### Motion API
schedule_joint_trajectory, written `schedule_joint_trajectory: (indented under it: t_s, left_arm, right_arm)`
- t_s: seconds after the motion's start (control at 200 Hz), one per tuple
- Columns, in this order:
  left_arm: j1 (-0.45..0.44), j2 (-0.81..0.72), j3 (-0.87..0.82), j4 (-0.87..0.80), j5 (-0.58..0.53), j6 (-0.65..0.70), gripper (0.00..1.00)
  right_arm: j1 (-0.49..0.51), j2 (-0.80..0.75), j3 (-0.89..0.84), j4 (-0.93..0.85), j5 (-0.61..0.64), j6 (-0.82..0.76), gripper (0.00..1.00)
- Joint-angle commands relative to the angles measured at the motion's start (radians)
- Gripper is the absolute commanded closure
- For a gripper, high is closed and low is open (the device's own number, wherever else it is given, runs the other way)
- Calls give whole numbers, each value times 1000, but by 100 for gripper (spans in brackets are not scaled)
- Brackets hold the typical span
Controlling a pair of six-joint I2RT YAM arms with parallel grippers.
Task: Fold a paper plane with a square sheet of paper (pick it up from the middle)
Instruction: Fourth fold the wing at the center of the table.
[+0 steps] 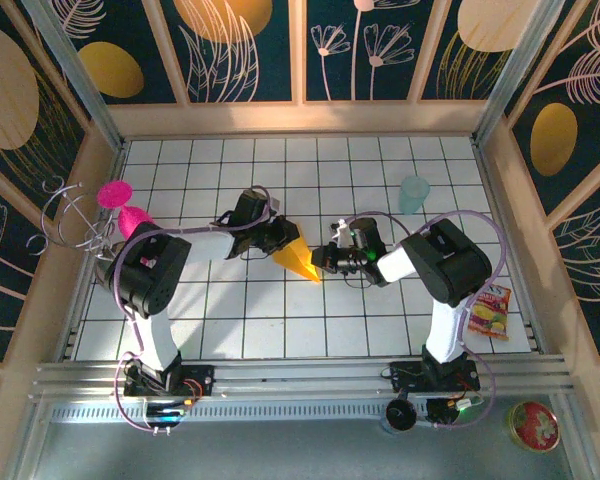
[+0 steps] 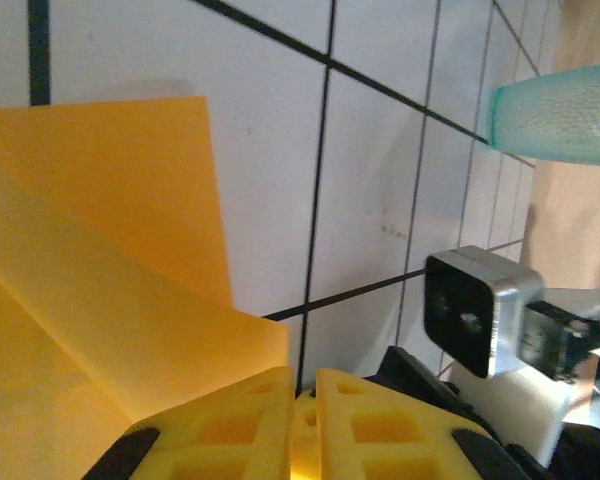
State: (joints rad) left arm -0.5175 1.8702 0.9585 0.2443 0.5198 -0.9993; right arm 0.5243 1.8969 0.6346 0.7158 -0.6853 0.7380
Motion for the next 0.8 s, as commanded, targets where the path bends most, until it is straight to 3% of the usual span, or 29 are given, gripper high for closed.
schedule_joint_trajectory:
  t_s: [0.0, 0.335, 0.601, 0.796]
  left_arm:
    - [1, 32, 30, 19, 33, -1, 87]
    - [1, 67, 47, -53, -13, 21, 91]
    - [1, 79, 62, -53, 0, 35, 91]
    - [1, 79, 68, -56, 4, 42, 91]
  right_arm:
    - [1, 42, 22, -66, 14, -33, 94]
    - [0, 34, 40, -117, 24, -49, 91]
    - [-10, -61, 14, -106, -25, -42, 78]
    - [-11, -107, 7, -176, -25, -64, 75]
